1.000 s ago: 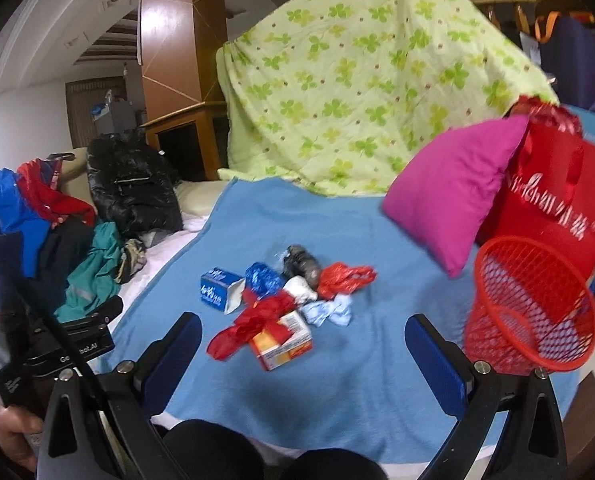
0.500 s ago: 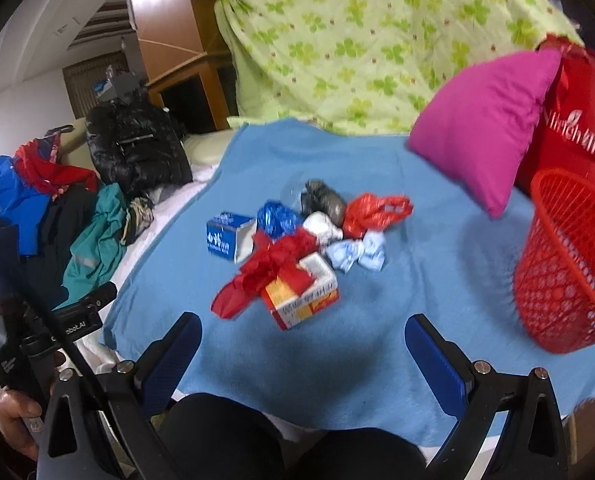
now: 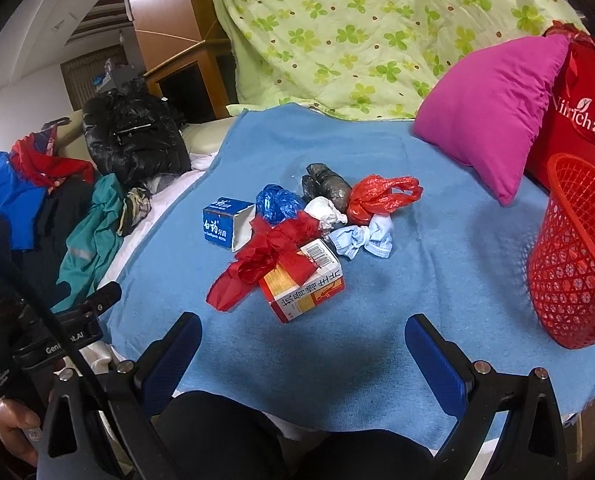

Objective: Collect trash
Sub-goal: 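Grasp the red mesh bag with the left tool while the right tool reaches toward the yellow box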

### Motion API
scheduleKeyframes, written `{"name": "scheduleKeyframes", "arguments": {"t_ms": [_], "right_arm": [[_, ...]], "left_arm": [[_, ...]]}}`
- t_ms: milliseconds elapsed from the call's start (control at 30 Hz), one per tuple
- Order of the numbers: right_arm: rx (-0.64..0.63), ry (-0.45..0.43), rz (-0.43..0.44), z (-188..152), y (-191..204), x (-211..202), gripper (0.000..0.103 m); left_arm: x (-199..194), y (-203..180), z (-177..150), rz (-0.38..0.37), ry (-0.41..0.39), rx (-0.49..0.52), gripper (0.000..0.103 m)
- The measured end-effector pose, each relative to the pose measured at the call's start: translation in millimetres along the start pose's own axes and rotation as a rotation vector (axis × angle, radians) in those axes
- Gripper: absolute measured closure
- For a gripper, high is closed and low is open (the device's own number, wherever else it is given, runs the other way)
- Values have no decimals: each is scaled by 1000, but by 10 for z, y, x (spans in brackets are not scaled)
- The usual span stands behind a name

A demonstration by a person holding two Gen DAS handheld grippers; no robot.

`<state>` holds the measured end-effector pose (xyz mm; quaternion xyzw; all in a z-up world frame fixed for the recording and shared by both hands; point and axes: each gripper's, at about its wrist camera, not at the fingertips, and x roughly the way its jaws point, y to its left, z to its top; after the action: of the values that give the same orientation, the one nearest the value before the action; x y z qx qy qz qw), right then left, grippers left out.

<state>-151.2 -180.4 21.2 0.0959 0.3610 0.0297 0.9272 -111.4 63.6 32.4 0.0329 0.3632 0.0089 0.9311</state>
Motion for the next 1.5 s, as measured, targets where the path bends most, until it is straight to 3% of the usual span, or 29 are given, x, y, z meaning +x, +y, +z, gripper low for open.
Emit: {"name": "scheduleKeyframes", "arguments": {"t_ms": [200, 400, 567, 700, 767, 833, 967, 1033, 1267, 1500], "right_arm": [[23, 14, -12, -11, -96, 124, 0], [65, 21, -40, -17, -319, 227, 0], [107, 18, -71, -9, -553, 264, 0], [148, 22, -84, -21, -723, 308, 0], [169, 29, -86, -30, -787, 333, 0], [176, 33, -86, -37, -820, 353, 0], [171, 33, -92, -36, -811, 371, 0], [171, 34, -88, -23, -798, 389, 0], [151, 49, -31, 73, -582, 506, 0], [131, 72, 2, 204, -307, 693, 0]], "left_arm": [[69, -181, 59, -52, 9, 32, 0], [320, -572, 251, -207, 34, 94, 0], [687, -910, 360, -311, 124, 110, 4], [850, -1105, 381, -391, 172, 113, 15], [970, -1207, 398, -421, 212, 116, 29], [1060, -1248, 392, -468, 252, 111, 51], [1136, -1212, 382, -547, 292, 47, 68], [1103, -1169, 383, -569, 284, 35, 86], [885, -759, 387, -628, 204, -31, 88], [674, -343, 344, -587, 119, -60, 88]]}}
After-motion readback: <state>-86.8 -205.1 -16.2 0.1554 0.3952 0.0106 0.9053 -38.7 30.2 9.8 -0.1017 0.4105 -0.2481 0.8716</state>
